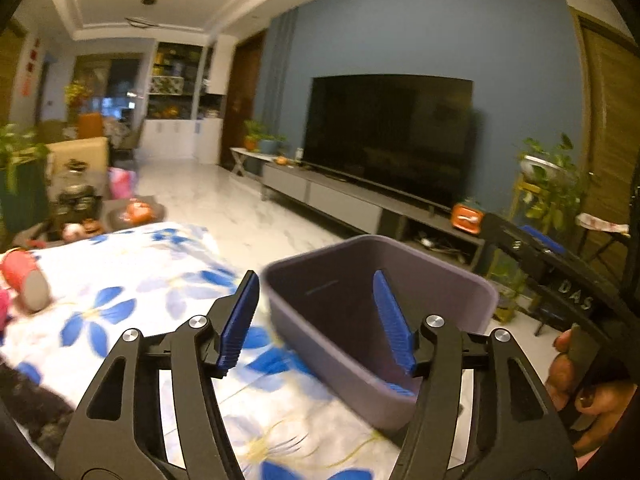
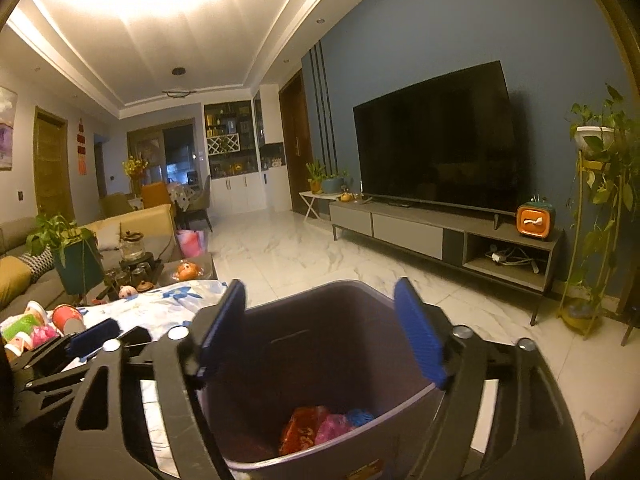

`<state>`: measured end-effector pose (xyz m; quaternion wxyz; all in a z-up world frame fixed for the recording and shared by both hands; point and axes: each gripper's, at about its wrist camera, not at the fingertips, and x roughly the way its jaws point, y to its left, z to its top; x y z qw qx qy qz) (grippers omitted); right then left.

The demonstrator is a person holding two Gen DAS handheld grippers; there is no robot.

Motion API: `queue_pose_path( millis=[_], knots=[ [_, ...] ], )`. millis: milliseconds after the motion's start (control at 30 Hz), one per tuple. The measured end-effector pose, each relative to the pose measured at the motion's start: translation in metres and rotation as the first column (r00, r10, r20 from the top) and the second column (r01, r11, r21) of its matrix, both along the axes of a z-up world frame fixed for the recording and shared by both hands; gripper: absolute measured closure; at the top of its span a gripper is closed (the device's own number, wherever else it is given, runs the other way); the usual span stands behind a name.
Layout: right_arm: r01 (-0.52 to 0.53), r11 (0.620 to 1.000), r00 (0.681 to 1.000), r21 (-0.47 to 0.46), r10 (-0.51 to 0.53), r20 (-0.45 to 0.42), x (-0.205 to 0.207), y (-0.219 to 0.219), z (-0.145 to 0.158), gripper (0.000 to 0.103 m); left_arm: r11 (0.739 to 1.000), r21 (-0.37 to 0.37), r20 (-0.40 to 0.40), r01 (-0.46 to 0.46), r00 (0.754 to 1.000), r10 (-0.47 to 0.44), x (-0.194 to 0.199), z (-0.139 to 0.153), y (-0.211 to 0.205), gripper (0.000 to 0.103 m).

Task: Collect trash
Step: 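Move both tools back toward the red cups and black bag on the table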

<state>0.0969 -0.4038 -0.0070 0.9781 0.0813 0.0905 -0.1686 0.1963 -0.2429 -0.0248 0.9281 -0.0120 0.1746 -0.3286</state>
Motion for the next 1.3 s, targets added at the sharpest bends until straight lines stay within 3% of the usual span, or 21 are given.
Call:
queue_pose_path(
  millis=[100,333,567,1033,1300],
  knots=[
    [-0.011,1.0,1.0,-0.005,0.011,0.012,-0.008,0.011,0.0,0.017,0.996,0.006,0.002,-0.089,0.996,0.089,-0.012,0.0,0.024,0.035],
    [-0.066,0.998,0.998,0.001,0.066,-0.001,-0.019,0.035,-0.002,0.015,0.965,0.007,0.02,-0.26,0.965,0.26,-0.038,0.001,0.08,0.023],
    [-0.151,0.988,0.988,0.01,0.151,-0.013,-0.027,0.072,-0.003,0.014,0.894,0.02,0.041,-0.447,0.894,0.446,-0.063,0.008,0.145,0.019],
    [-0.367,0.93,0.928,0.008,0.367,-0.066,-0.029,0.162,-0.012,0.014,0.768,0.035,-0.008,-0.64,0.768,0.641,-0.105,0.003,0.261,0.019],
    [-0.446,0.895,0.89,-0.02,0.442,-0.11,-0.02,0.211,-0.024,0.014,0.717,0.038,-0.009,-0.696,0.717,0.697,-0.119,0.0,0.302,0.019]
  ],
)
